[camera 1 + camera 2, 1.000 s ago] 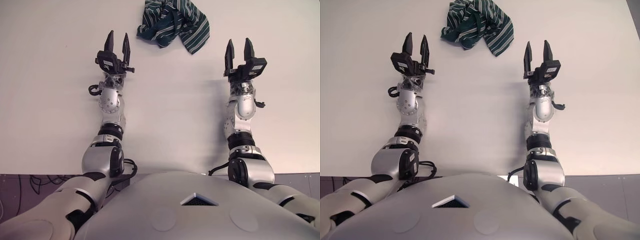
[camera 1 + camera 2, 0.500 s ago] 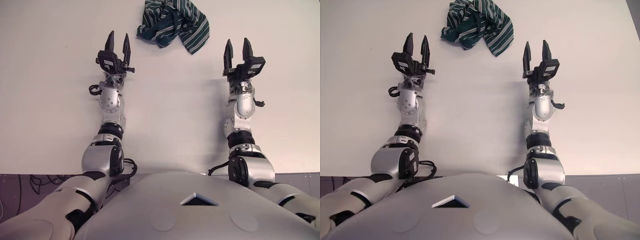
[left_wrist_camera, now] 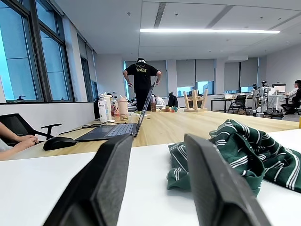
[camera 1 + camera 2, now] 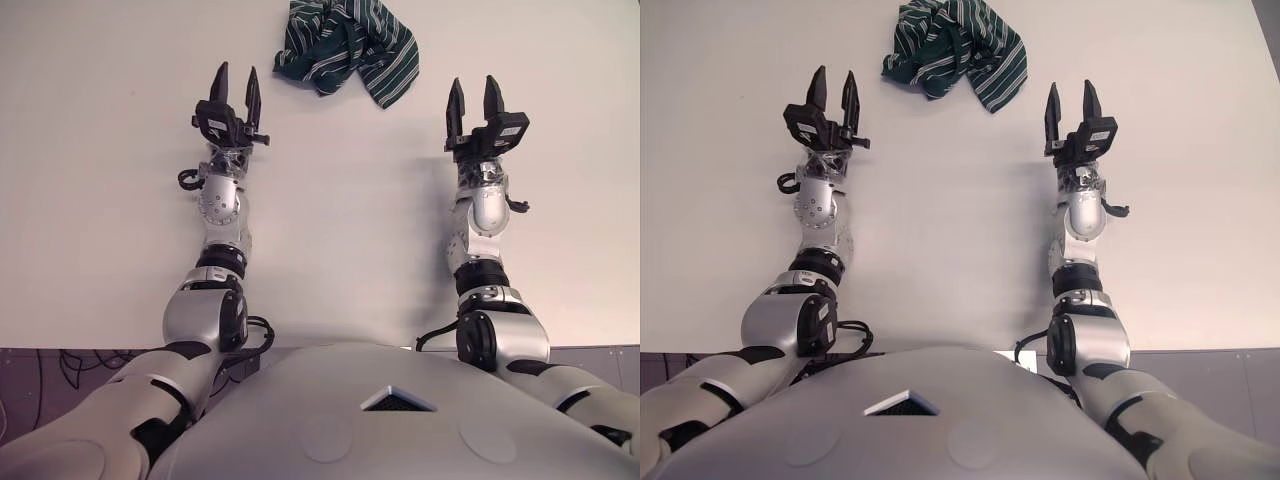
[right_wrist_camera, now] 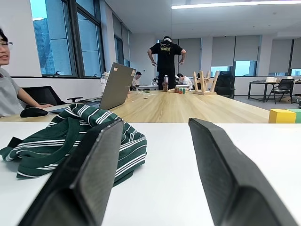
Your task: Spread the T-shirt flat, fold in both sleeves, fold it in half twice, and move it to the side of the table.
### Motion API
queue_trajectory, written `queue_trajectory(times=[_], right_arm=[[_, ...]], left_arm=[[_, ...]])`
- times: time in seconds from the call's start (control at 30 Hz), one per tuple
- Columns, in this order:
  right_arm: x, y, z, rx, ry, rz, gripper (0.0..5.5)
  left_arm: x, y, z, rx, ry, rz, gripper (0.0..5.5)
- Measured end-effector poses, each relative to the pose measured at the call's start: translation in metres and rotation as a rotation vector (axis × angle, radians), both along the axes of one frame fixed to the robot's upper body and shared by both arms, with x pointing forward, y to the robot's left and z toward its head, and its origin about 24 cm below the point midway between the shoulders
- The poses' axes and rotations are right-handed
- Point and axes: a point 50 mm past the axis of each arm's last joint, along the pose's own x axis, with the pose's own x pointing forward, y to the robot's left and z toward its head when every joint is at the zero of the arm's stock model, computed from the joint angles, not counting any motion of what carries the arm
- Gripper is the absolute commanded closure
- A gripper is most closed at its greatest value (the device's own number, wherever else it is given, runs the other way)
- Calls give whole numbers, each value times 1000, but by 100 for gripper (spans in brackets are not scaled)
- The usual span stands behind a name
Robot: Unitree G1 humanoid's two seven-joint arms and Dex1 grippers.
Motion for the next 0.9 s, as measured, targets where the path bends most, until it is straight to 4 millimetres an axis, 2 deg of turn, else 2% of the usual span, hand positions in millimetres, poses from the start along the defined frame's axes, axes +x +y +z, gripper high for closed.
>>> queue_trajectory(times=[0.6,0.63,0.7,0.77,0.87,0.9], right_arm=[[0,0,0,-1,1,2,296],[1,1,0,-12,2,2,296],[6,4,2,-144,12,22,296],[28,11,17,-327,10,43,296],[79,18,62,-516,8,31,296],[93,25,71,-578,51,43,296]], left_arm=[[0,0,0,0,0,0,354],[0,0,0,0,1,0,354],[3,-2,-1,-5,15,0,354],[5,-1,0,-5,20,6,354],[7,-4,0,-2,28,7,354],[8,-4,-1,0,35,9,354]])
